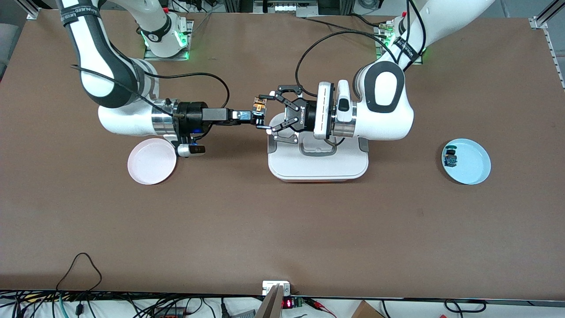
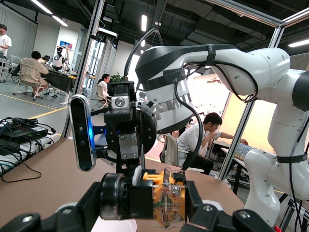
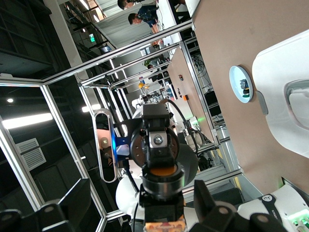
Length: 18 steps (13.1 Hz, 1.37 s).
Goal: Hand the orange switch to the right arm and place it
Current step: 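Grasp the switch with the right gripper and open the left gripper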
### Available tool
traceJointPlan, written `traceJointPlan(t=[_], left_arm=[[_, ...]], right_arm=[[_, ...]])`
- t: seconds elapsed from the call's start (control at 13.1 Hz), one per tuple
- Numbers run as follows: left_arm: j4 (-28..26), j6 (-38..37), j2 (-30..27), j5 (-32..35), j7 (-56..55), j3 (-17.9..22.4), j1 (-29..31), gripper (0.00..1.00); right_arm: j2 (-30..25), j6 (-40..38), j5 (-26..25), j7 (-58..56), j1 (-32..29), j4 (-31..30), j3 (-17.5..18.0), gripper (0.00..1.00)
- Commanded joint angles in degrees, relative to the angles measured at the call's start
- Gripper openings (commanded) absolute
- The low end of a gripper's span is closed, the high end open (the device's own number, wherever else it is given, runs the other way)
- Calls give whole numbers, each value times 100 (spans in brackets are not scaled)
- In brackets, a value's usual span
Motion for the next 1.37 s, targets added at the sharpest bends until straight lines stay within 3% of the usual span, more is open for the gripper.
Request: traceJointPlan(t=[0.0, 0.3, 1.07, 1.22, 1.29], left_arm=[[-117, 38, -134, -202, 97, -33, 50, 0], [-117, 38, -134, -202, 97, -33, 58, 0], [-126, 3, -142, -202, 105, -33, 85, 0], [-126, 3, -142, -202, 105, -33, 85, 0], [-126, 3, -142, -202, 105, -33, 85, 0]], right_arm=[[-41, -101, -86, -61, -73, -4, 33, 89], [-32, -171, -77, -70, -56, -4, 33, 78], [38, -197, -69, -245, 111, 5, 42, 74], [38, -197, -86, -298, 129, 5, 42, 56], [29, -197, -130, -368, 129, 5, 42, 37]])
